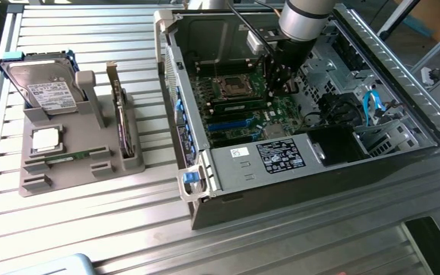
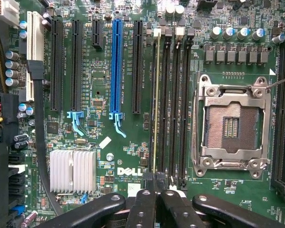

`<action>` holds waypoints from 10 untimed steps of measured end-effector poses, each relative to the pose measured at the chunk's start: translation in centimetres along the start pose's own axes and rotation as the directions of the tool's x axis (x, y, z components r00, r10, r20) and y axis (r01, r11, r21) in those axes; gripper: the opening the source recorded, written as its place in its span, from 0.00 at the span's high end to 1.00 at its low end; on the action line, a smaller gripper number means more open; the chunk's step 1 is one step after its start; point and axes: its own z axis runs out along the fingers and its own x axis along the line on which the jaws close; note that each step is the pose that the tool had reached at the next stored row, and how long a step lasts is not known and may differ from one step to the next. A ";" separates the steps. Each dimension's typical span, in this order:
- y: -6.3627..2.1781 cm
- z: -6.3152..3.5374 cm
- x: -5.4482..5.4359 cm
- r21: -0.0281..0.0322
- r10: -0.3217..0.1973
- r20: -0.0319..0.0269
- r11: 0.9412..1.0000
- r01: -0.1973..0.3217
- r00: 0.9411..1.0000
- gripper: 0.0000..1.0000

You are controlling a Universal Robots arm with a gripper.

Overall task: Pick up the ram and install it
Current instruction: 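Press down the ram until it locks into place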

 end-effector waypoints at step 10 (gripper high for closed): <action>0.00 0.23 0.0 0.000 0.000 0.000 1.000 0.000 1.000 0.89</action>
